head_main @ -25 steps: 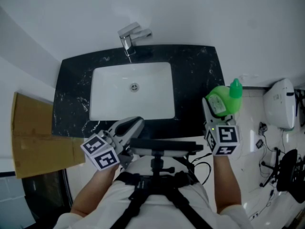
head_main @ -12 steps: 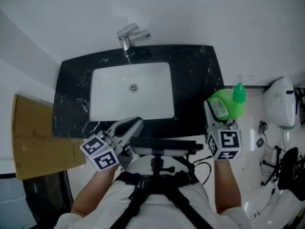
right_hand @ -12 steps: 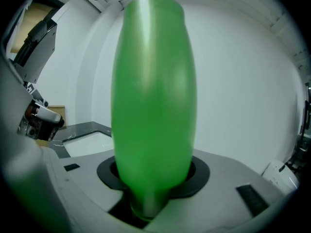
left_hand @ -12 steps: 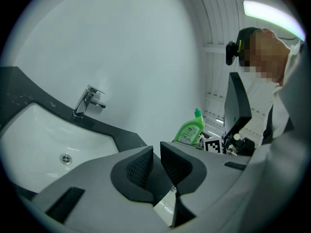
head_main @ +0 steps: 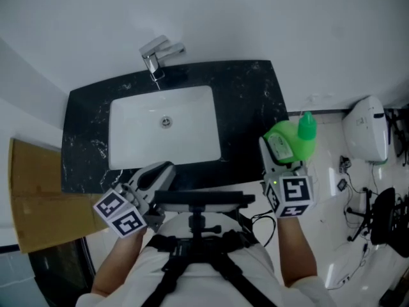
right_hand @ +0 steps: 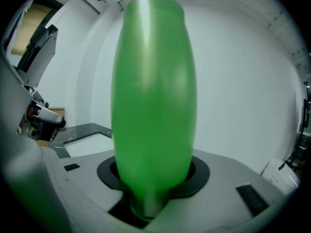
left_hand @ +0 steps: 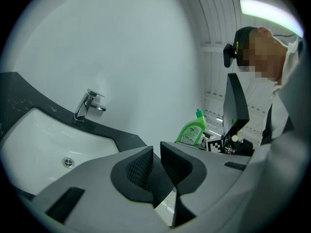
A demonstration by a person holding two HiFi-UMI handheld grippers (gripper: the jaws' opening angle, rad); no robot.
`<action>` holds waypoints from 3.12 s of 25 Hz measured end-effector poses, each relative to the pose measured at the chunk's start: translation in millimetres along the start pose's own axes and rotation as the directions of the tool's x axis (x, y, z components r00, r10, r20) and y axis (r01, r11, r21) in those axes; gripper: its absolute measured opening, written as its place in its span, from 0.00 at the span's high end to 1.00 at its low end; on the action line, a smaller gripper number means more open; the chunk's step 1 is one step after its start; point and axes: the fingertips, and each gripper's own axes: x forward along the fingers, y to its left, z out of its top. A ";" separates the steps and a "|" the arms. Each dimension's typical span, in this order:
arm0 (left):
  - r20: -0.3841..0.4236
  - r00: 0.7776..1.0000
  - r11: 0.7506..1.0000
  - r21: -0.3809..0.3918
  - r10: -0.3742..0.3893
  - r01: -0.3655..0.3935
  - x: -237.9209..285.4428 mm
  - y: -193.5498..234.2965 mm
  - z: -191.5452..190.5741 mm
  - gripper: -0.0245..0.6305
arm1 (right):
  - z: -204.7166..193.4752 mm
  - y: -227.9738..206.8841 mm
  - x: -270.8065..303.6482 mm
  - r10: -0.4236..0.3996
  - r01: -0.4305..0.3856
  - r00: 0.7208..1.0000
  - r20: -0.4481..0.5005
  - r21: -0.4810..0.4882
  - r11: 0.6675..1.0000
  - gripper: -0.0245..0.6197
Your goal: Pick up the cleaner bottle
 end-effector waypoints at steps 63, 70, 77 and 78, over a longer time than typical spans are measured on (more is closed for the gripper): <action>0.084 0.982 0.965 0.185 0.172 -0.185 -49.3 3.1 28.6 0.89 | -2.4 20.7 -3.9 0.023 -0.023 1.000 -0.001 0.023 0.999 0.69; 0.080 0.981 0.966 0.180 0.175 -0.187 -50.1 1.5 26.5 0.89 | -1.1 22.1 -3.8 0.018 -0.018 1.000 -0.005 0.021 1.000 0.69; 0.075 0.983 0.967 0.181 0.169 -0.180 -48.2 0.7 25.8 0.89 | -1.6 21.5 -3.2 0.021 -0.020 1.000 -0.007 0.019 1.000 0.69; 0.075 0.983 0.967 0.182 0.169 -0.180 -48.0 0.3 25.9 0.89 | -1.3 21.4 -3.3 0.021 -0.021 1.000 -0.007 0.018 1.000 0.69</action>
